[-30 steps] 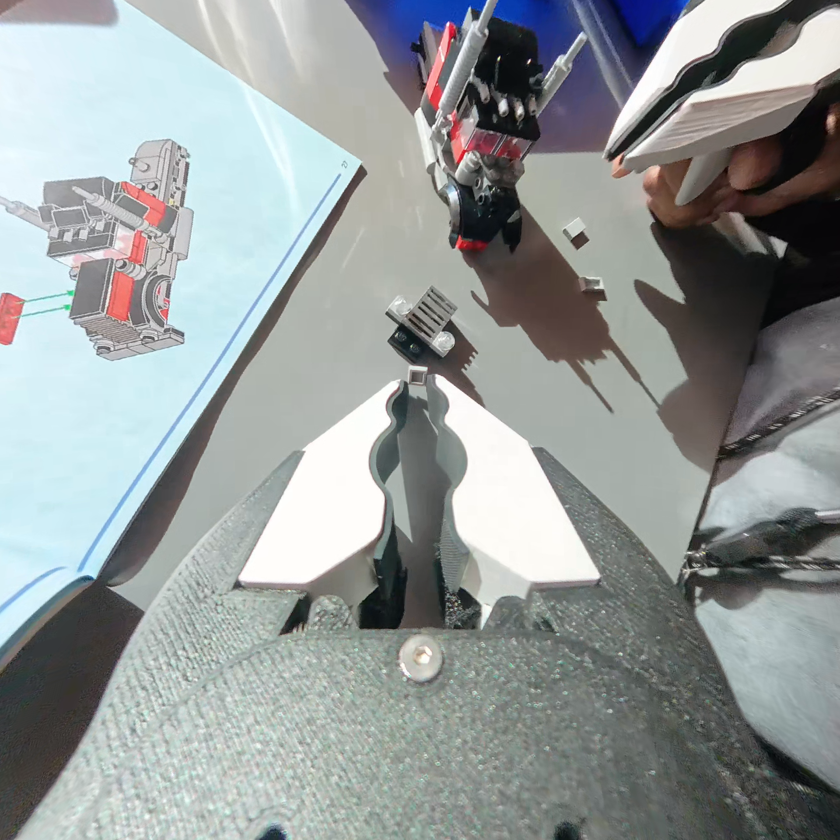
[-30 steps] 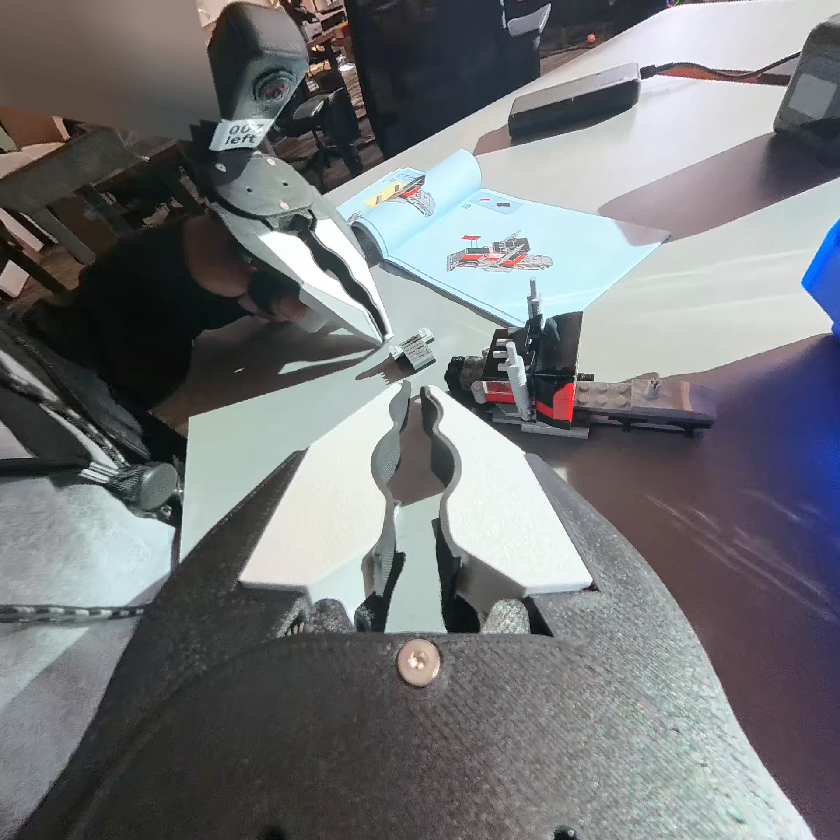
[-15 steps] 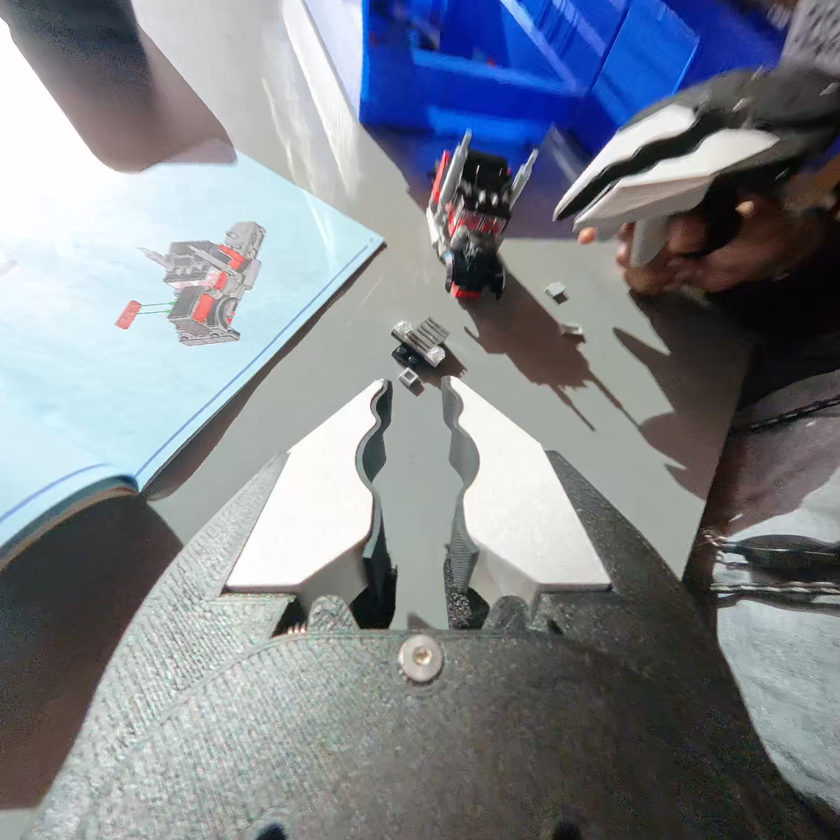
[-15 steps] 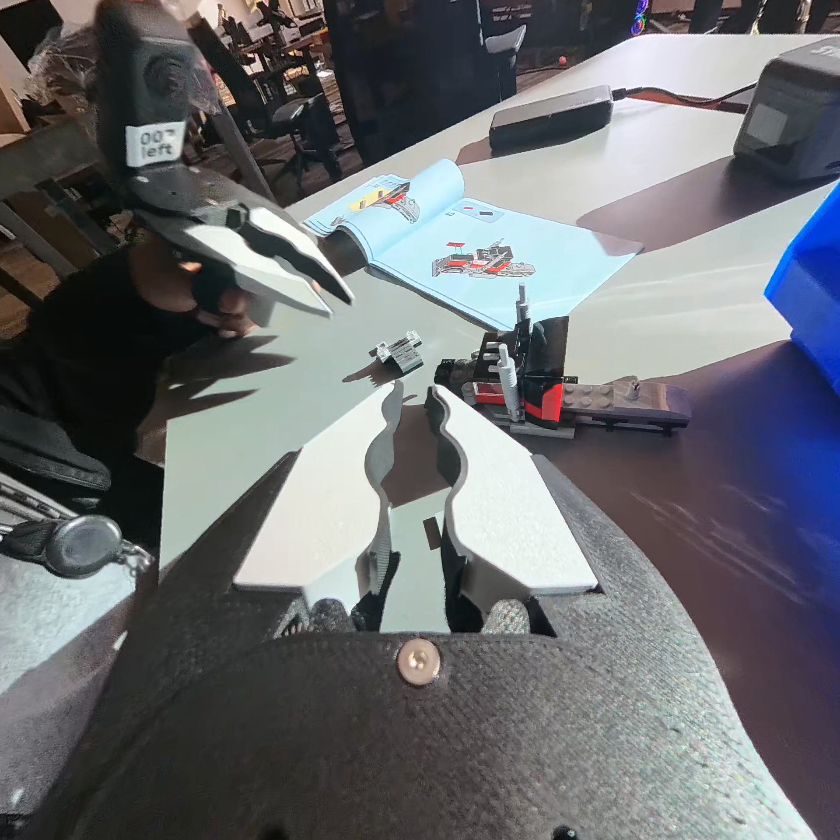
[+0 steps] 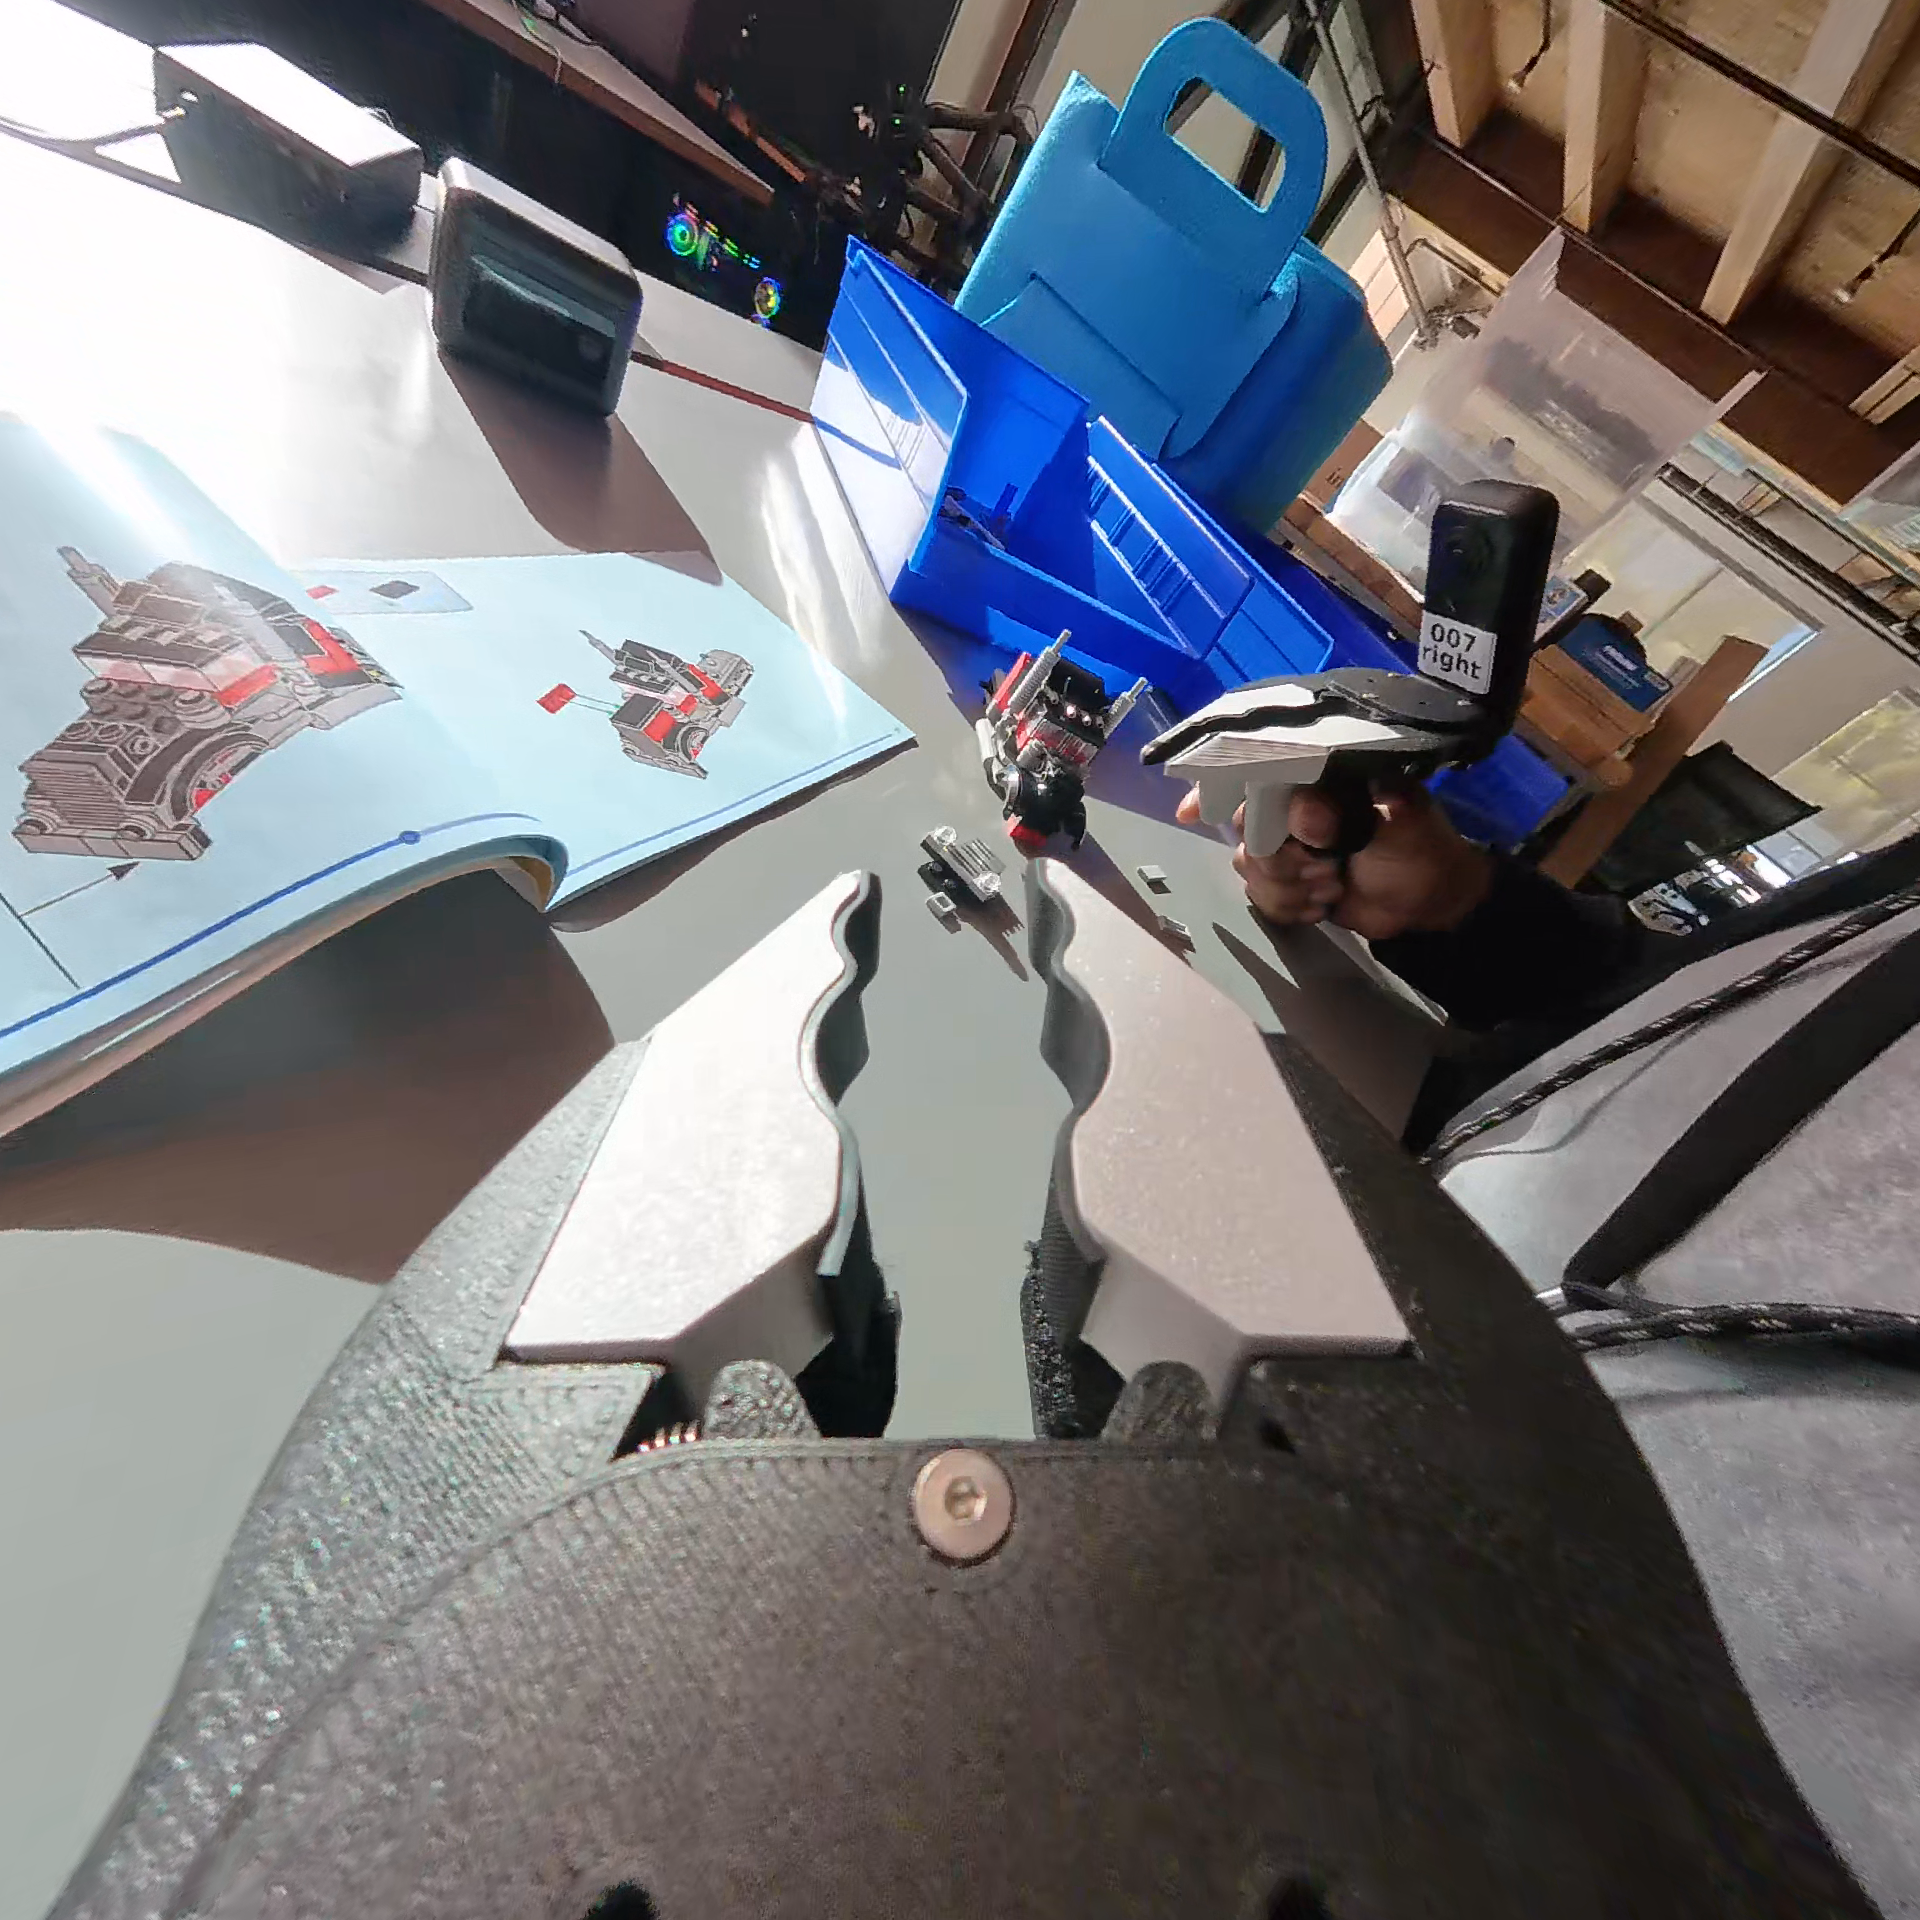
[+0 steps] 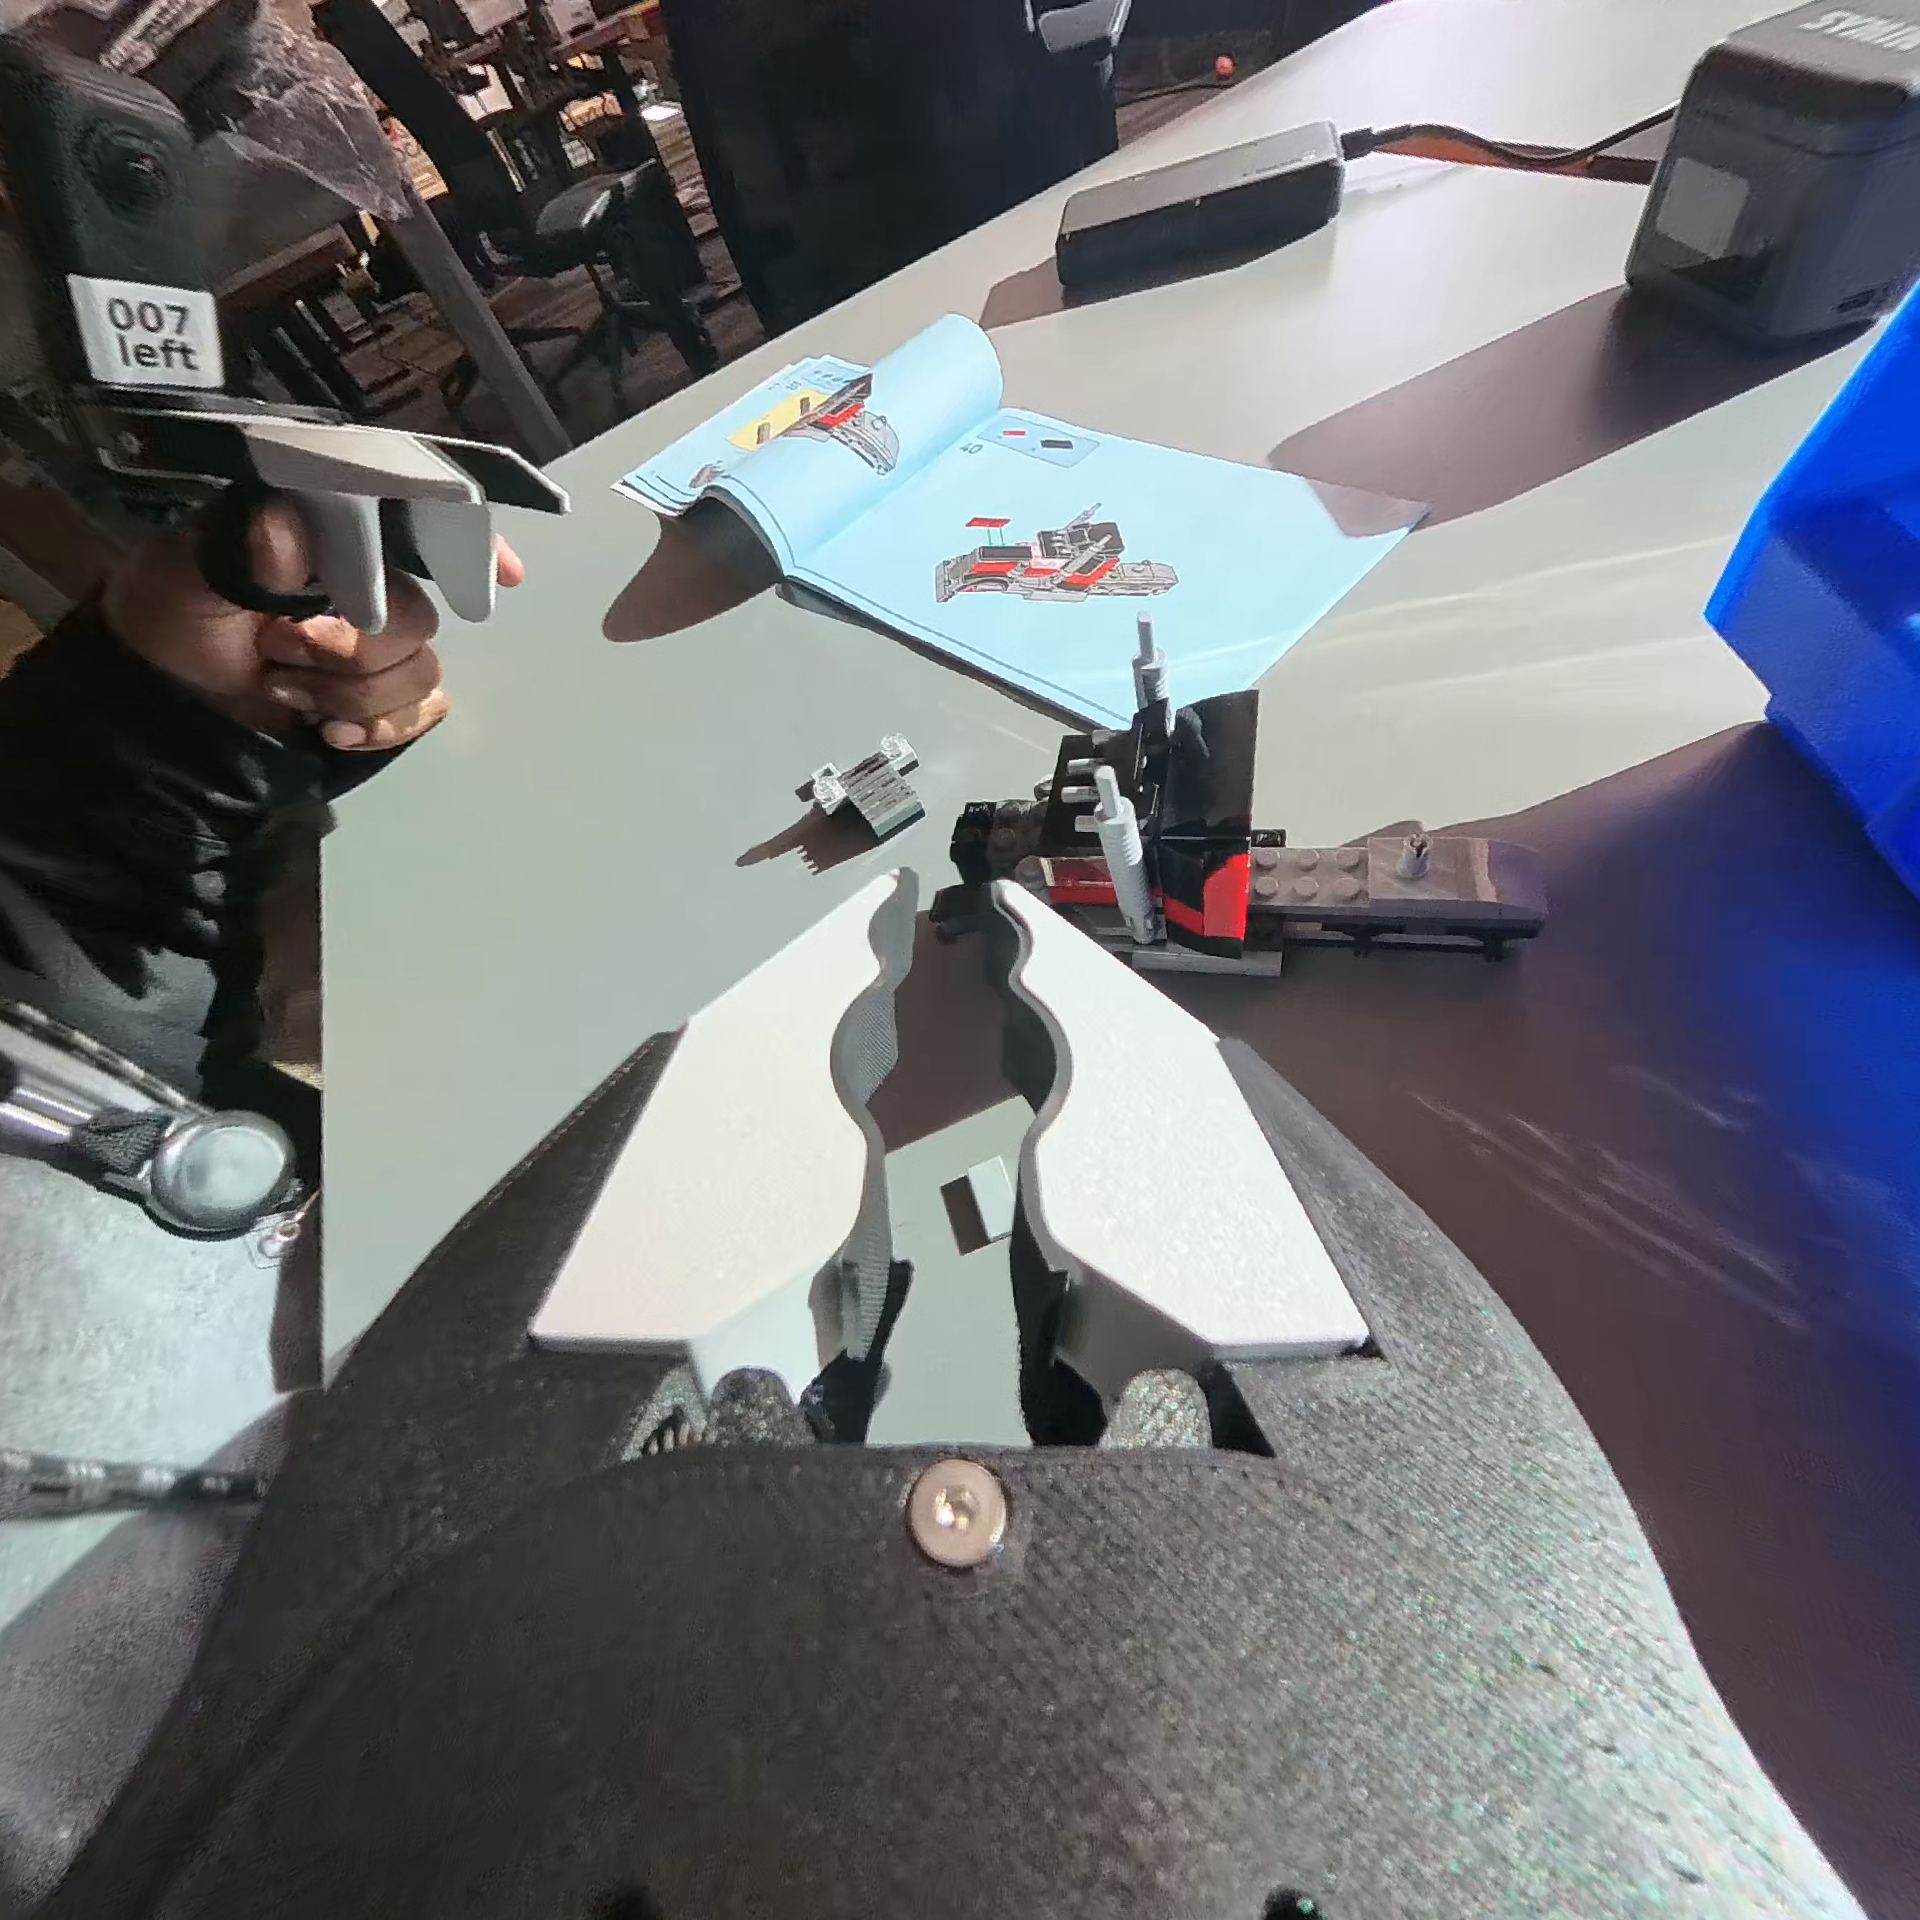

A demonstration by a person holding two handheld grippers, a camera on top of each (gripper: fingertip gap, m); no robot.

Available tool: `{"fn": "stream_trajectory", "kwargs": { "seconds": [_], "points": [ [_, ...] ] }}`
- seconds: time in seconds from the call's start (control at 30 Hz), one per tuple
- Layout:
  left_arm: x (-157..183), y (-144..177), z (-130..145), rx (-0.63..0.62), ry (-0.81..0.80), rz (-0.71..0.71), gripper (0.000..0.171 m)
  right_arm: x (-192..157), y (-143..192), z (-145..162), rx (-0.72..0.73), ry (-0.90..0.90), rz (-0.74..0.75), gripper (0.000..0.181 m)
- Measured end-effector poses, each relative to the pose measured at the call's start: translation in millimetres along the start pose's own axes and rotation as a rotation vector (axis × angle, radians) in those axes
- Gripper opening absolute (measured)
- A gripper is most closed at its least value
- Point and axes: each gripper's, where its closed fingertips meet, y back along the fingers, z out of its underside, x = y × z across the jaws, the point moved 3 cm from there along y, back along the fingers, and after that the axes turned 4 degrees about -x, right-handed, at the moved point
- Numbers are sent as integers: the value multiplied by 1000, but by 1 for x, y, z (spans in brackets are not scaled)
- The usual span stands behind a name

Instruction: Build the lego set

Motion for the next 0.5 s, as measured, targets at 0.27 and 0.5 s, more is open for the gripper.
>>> {"fn": "stream_trajectory", "kwargs": {
  "seconds": [0.27, 0.5],
  "points": [
    [6, 7, -4, 45, 3, 67, 27, 3, -4, 2, -26, 19, 66, 13],
    [8, 9, -4, 60, 1, 86, 27, 3, -5, 2, -33, 32, 88, 13]
  ]
}}
